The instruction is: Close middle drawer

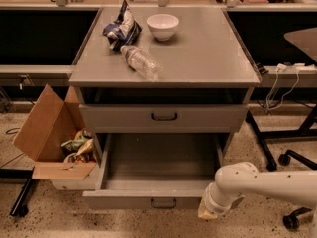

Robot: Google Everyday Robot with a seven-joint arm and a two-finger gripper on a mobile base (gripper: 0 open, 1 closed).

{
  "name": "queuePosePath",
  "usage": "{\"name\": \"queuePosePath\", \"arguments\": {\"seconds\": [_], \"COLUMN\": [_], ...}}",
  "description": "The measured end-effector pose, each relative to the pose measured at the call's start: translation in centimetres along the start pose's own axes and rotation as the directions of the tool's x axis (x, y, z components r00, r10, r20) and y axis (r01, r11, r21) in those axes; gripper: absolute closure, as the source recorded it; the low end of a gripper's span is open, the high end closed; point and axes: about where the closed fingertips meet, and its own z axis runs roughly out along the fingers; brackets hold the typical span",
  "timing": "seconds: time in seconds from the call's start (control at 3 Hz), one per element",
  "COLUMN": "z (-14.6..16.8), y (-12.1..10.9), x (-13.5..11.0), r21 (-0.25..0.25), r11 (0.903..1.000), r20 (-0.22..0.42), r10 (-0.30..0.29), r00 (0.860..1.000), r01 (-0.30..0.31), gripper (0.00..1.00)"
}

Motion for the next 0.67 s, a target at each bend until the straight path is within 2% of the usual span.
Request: {"name": "queuePosePath", "arguments": {"seconds": [0.67], "z": [0.0], "y": [0.0], "x": [0.0], "r21": [0.0], "r11": [1.0], "r20": [0.0], "r10": [0.0], "r00": [1.0], "r01": [0.0], "gripper": [0.34]}}
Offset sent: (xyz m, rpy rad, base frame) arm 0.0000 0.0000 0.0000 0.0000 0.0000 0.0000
